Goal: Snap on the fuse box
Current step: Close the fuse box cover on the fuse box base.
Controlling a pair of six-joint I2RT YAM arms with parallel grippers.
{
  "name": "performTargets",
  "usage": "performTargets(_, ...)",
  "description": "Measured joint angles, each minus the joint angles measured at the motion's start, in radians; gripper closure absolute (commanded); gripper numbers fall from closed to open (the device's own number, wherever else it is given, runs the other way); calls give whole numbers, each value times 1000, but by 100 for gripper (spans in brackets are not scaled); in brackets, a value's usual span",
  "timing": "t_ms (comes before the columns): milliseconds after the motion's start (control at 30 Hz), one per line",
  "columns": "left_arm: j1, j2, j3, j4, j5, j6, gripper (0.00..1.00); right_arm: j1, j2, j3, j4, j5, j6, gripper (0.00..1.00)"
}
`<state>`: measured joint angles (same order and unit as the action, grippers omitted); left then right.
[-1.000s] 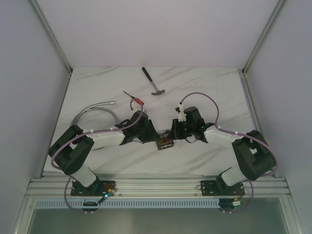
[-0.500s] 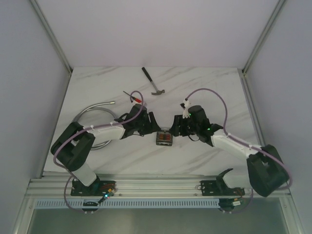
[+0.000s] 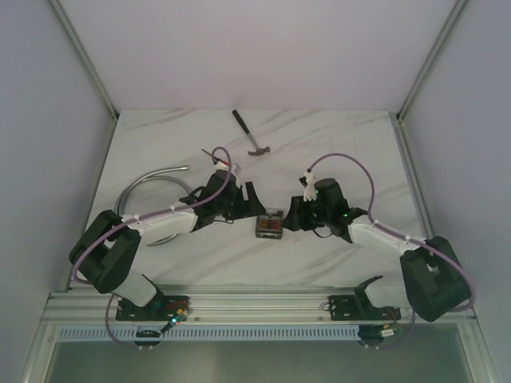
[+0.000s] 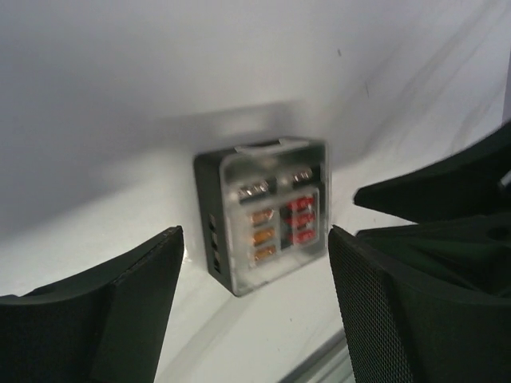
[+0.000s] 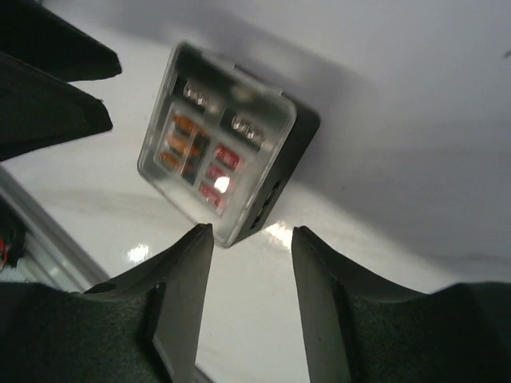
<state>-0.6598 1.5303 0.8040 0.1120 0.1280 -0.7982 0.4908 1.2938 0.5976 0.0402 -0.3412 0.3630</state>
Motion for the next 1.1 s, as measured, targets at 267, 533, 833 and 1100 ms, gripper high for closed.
performTargets(267, -68, 52, -5, 13, 39, -12, 23, 1, 85, -38, 77, -143, 38, 64)
performTargets(533, -94, 135, -5, 34, 58, -30, 29, -2, 141, -50, 141, -197, 66, 75)
performTargets(833, -82, 146, -5, 43, 50, -39, 31, -19, 209, -21, 146, -246, 87, 84)
performTargets(1100, -54, 146, -5, 45, 41, -39, 30, -20, 270, 43, 108, -269, 98, 71)
